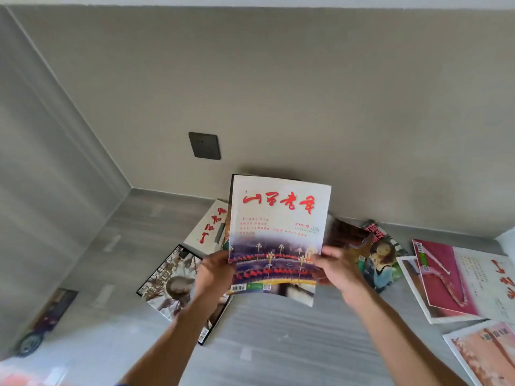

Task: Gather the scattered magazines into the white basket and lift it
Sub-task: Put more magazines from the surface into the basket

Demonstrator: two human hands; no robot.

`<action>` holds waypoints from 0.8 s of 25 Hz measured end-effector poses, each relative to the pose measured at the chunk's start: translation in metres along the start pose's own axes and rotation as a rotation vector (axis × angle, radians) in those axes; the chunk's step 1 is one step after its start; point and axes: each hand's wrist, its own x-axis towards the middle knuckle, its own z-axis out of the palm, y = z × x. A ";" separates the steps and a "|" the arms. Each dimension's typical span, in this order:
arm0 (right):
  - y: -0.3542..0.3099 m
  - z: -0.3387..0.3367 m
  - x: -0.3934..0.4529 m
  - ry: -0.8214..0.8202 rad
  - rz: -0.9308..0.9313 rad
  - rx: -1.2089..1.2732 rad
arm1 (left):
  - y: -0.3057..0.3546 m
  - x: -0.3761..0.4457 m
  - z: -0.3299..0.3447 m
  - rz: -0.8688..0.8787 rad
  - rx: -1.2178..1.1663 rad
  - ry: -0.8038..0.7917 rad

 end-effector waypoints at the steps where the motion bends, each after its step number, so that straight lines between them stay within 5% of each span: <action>1: -0.014 0.012 0.016 0.022 -0.022 0.012 | 0.007 0.020 -0.010 0.002 -0.010 0.007; 5: -0.049 0.054 0.068 0.068 -0.080 0.042 | 0.026 0.089 -0.029 0.062 -0.043 -0.013; 13: 0.001 0.085 0.078 -0.117 0.008 0.115 | -0.002 0.115 -0.001 0.066 -0.124 -0.369; 16: 0.015 0.080 0.075 -0.053 0.004 0.153 | -0.005 0.110 0.002 0.063 -0.060 -0.269; 20: 0.031 0.054 0.044 -0.005 0.087 0.179 | -0.006 0.074 0.021 0.301 0.160 0.010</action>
